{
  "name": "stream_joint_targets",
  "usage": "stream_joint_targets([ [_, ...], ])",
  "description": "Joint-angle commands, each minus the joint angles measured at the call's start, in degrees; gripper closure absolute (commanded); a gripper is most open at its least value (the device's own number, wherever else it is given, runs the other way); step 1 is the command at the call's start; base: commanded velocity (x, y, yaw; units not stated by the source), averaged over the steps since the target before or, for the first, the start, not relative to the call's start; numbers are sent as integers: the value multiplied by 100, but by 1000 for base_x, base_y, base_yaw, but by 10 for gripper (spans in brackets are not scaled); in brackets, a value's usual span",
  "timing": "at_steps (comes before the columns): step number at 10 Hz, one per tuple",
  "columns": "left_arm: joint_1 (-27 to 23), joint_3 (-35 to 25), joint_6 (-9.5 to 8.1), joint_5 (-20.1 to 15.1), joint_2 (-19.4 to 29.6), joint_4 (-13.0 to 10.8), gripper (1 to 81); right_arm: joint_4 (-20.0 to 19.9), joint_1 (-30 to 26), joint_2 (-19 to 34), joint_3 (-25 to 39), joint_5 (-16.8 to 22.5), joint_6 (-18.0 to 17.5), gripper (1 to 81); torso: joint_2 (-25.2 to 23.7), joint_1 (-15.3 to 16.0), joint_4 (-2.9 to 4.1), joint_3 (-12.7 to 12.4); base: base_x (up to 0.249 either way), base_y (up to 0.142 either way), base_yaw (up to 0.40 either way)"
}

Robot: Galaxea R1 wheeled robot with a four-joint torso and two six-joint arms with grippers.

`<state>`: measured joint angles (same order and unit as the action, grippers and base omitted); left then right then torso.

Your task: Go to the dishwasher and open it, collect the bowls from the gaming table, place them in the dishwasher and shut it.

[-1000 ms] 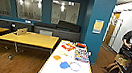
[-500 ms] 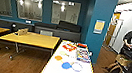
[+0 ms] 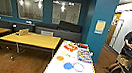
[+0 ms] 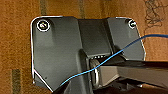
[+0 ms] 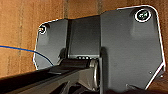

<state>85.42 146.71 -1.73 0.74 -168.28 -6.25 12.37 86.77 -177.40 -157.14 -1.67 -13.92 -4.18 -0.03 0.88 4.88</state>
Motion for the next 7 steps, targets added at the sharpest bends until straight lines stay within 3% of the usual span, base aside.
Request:
stream_joint_targets([
  [1, -311, -29, 6, -303, 40, -34, 10, 63, -287, -44, 53, 264, 47, 10, 0, 3, 0, 0, 0, 71, 0],
  [7, -311, -29, 6, -303, 40, -43, 10, 81, -305, -44, 44, 272, 39, 10, 2, 3, 0, 2, 0, 67, 0],
])
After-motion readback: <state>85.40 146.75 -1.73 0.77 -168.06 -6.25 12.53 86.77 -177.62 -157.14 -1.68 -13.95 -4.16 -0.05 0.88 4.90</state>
